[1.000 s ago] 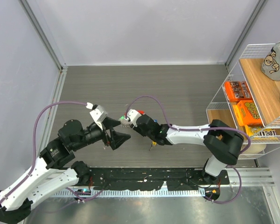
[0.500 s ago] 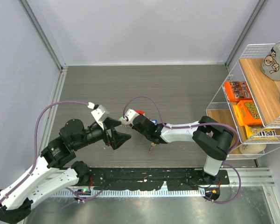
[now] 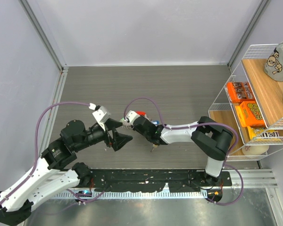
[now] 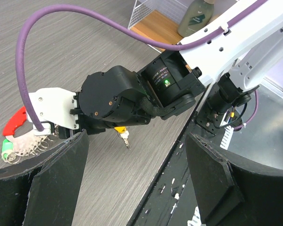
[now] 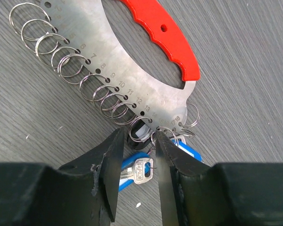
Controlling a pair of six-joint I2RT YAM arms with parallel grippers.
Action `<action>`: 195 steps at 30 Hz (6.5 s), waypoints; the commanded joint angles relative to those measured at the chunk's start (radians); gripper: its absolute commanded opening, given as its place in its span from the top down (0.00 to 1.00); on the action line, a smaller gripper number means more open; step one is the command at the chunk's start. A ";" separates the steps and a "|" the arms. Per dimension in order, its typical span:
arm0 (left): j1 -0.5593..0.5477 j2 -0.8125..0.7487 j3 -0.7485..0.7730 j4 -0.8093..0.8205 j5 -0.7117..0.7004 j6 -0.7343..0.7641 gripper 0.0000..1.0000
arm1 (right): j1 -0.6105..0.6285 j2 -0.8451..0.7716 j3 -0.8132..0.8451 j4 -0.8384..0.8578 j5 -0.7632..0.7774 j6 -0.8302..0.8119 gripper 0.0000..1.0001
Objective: Put the keys on the keyring
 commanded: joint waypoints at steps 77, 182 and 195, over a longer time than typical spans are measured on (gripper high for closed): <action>0.004 -0.065 0.061 0.057 0.223 -0.030 0.11 | -0.111 -0.665 0.161 -0.469 -1.125 0.133 0.94; 0.002 0.059 0.018 0.479 0.577 -0.164 0.63 | -0.065 -0.723 0.374 -0.354 -1.373 0.315 0.94; 0.002 0.077 0.021 0.479 0.591 -0.161 0.76 | -0.065 -0.712 0.396 -0.358 -1.369 0.315 0.94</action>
